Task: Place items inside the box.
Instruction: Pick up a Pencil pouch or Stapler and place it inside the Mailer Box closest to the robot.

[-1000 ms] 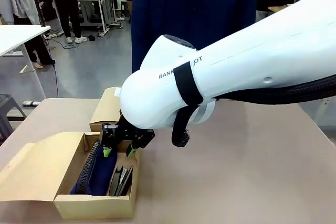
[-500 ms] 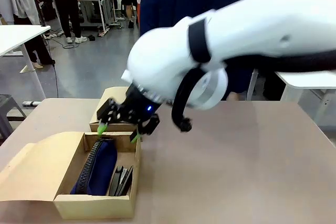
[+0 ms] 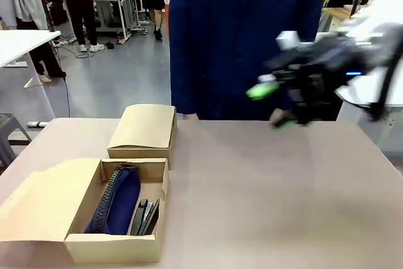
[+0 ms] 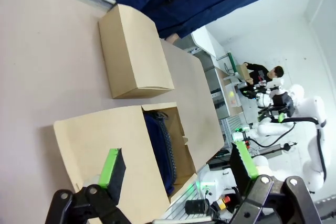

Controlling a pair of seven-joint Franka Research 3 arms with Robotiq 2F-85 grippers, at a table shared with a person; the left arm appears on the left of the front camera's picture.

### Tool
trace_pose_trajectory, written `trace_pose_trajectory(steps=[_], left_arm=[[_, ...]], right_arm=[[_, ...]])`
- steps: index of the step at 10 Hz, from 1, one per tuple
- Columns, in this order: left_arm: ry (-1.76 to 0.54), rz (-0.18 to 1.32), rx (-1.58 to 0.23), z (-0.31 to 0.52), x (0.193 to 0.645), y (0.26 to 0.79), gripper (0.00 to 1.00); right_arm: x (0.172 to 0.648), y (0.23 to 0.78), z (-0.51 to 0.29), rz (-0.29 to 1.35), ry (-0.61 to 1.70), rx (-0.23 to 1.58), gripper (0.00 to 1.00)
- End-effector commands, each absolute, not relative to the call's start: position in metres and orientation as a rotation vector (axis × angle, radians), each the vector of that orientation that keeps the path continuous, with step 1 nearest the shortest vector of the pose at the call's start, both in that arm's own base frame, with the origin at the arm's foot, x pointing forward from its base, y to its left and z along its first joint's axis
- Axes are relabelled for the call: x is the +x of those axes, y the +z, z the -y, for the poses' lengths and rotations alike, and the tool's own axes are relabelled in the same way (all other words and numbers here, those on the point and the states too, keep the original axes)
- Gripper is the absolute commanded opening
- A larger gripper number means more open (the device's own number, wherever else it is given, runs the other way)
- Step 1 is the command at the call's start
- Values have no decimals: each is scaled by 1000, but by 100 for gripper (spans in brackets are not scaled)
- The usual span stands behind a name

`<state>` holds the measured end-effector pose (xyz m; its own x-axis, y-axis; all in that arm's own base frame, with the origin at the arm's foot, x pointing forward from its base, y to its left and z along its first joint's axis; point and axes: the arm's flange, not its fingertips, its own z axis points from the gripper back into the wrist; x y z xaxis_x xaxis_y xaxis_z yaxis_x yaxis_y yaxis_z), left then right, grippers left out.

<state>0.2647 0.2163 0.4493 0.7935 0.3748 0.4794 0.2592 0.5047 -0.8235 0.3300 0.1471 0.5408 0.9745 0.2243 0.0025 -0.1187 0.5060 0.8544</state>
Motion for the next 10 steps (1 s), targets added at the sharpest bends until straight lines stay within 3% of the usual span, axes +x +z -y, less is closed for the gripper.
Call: trace_pose_trajectory(steps=[1, 4, 6, 7, 10], left_arm=[[65, 706, -1077, -215, 265, 448, 100], [65, 706, -1077, -215, 265, 448, 100], [65, 706, -1077, -215, 265, 448, 100], [65, 706, -1077, -215, 265, 448, 100], [65, 706, -1077, -215, 265, 448, 100]], right_arm=[[340, 525, -53, -81, 85, 1145, 100], [314, 459, 56, -126, 33, 1250, 100], [294, 423, 58, -131, -57, 1128, 100], [304, 455, 67, -126, -28, 1230, 100], [304, 455, 67, -126, -28, 1230, 100]])
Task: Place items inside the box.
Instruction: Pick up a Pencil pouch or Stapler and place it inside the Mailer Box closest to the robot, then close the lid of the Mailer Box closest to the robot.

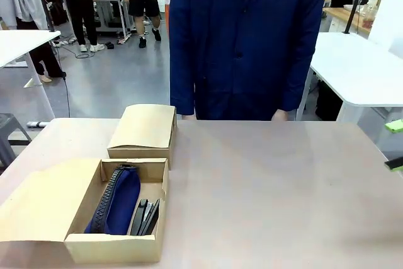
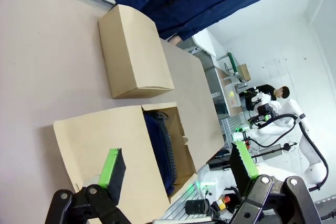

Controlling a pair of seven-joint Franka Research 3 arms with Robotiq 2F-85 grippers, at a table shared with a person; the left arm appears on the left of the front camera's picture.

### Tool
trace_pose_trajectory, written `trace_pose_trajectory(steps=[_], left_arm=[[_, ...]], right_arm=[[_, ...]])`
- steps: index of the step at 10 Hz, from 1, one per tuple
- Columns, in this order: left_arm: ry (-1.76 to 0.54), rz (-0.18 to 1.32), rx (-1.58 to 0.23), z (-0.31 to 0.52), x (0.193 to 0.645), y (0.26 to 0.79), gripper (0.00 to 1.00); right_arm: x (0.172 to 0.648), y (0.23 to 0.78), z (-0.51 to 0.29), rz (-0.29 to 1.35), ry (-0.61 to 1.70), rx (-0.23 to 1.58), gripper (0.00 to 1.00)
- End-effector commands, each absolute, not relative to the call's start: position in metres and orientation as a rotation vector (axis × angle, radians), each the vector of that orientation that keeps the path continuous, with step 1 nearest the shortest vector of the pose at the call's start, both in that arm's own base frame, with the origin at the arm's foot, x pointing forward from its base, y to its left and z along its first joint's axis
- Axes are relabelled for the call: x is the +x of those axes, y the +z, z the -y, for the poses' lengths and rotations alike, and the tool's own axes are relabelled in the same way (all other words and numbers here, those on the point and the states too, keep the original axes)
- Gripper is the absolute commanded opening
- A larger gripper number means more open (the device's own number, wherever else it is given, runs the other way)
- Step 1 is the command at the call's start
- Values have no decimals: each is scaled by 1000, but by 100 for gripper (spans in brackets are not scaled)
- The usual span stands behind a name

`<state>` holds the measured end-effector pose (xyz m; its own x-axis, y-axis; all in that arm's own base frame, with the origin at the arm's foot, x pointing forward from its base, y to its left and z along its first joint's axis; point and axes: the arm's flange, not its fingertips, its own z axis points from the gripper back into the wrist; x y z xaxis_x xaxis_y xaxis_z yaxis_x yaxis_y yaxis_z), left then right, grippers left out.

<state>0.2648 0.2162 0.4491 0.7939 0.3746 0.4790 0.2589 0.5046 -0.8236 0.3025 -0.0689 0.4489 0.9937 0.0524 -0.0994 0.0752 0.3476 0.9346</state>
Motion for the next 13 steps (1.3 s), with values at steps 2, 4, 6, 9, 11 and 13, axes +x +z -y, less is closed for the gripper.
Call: trace_pose_trajectory(steps=[2, 4, 6, 9, 11, 13], left_arm=[[65, 706, -1077, -215, 265, 448, 100], [65, 706, -1077, -215, 265, 448, 100], [77, 683, -1062, -216, 265, 449, 100], [-784, 927, -816, -122, 315, 466, 100], [-1102, 1069, -648, -64, 320, 459, 100], [-1292, 1347, -221, -72, 324, 436, 100]], right_arm=[[304, 455, 67, -126, -28, 1230, 100], [304, 455, 67, -126, -28, 1230, 100], [304, 455, 67, -126, -28, 1230, 100], [304, 455, 67, -126, -28, 1230, 100], [304, 455, 67, -126, -28, 1230, 100], [304, 455, 67, -126, -28, 1230, 100]])
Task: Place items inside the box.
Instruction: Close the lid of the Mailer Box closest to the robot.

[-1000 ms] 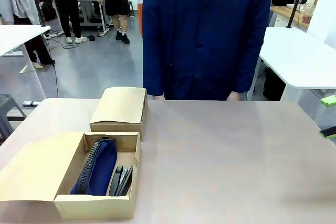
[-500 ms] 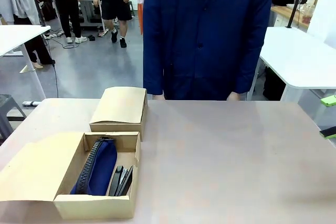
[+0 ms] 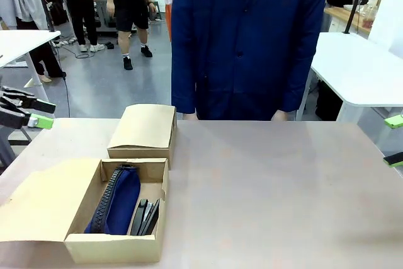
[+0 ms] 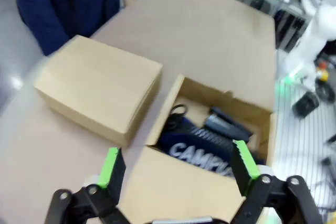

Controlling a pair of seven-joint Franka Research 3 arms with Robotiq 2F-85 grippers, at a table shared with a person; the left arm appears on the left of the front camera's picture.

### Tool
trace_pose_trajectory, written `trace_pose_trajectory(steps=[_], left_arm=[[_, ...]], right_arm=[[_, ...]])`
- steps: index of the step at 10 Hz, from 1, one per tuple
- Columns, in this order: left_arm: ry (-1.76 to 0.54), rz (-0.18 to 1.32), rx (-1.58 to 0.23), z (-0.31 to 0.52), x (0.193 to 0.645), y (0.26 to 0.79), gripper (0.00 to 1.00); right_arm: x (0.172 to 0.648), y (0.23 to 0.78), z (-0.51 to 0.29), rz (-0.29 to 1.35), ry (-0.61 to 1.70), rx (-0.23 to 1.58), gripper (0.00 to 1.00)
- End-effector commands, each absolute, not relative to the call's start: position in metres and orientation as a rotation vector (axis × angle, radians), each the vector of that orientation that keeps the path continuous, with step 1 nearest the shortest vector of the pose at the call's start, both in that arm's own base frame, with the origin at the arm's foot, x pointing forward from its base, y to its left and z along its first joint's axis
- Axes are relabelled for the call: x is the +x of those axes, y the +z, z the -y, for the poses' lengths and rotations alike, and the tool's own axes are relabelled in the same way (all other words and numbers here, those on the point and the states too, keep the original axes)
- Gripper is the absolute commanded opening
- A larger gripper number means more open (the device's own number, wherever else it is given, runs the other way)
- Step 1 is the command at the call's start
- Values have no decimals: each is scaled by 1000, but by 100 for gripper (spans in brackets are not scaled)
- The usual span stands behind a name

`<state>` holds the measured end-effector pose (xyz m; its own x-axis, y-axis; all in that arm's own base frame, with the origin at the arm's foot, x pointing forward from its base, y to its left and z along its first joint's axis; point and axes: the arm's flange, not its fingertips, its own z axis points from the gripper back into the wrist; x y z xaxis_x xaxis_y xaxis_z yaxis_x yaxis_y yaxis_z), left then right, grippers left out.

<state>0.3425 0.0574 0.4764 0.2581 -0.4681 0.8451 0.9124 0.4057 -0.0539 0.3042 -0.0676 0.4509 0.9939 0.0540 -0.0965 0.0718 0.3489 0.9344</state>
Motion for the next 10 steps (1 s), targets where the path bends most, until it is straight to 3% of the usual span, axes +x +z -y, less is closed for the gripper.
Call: trace_pose_trajectory(steps=[1, 2, 6, 8, 10], left_arm=[[-1257, 1372, -91, -96, 338, 428, 100], [-1022, 860, -621, -57, 343, 476, 100], [-1059, 886, -579, -66, 348, 467, 100], [-1159, 959, -458, -103, 384, 419, 100], [-1027, 923, -417, -143, 402, 369, 100]], right_arm=[[304, 455, 67, -126, -28, 1230, 100], [304, 455, 67, -126, -28, 1230, 100], [304, 455, 67, -126, -28, 1230, 100], [304, 455, 67, -126, -28, 1230, 100], [304, 455, 67, -126, -28, 1230, 100]])
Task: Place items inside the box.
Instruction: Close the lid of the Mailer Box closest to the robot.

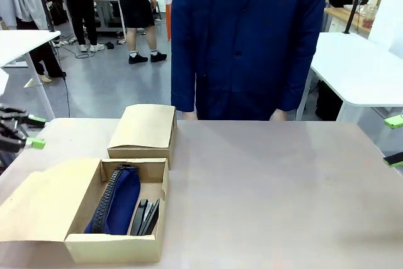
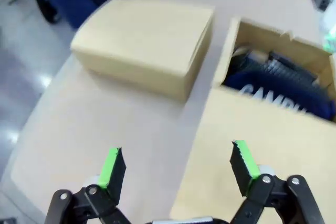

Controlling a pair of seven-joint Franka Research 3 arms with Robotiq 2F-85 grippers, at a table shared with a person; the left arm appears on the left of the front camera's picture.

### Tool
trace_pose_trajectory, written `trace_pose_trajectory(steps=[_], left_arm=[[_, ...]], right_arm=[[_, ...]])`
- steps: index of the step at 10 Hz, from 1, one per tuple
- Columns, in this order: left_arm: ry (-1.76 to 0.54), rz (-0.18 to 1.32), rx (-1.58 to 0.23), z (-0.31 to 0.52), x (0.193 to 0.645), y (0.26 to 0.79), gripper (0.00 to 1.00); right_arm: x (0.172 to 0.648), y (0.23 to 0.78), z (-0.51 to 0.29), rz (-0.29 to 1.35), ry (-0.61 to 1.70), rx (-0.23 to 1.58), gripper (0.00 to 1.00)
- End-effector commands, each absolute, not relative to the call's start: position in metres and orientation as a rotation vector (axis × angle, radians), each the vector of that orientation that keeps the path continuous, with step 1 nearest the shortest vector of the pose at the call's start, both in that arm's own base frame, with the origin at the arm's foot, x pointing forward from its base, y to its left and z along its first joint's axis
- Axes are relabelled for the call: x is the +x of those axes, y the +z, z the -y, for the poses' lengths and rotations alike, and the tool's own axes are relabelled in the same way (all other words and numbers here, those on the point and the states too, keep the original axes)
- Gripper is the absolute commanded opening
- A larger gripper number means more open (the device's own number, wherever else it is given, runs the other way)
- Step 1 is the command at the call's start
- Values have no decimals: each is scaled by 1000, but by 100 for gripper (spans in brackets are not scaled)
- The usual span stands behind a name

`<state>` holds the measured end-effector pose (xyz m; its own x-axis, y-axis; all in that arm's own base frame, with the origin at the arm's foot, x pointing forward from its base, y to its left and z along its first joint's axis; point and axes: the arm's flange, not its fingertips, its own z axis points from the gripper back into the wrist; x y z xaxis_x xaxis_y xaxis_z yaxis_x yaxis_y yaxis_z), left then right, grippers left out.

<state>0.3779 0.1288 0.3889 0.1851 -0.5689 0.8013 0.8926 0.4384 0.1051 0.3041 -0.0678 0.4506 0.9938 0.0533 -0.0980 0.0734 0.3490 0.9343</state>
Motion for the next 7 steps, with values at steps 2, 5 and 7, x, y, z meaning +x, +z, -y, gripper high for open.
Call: trace_pose_trajectory(steps=[2, 5, 7], left_arm=[[-936, 880, -381, -179, 400, 355, 100], [-877, 824, -353, -198, 396, 336, 100], [-963, 733, -305, -195, 388, 322, 100]], right_arm=[[304, 455, 67, -126, -28, 1230, 100], [304, 455, 67, -126, -28, 1230, 100], [304, 455, 67, -126, -28, 1230, 100]])
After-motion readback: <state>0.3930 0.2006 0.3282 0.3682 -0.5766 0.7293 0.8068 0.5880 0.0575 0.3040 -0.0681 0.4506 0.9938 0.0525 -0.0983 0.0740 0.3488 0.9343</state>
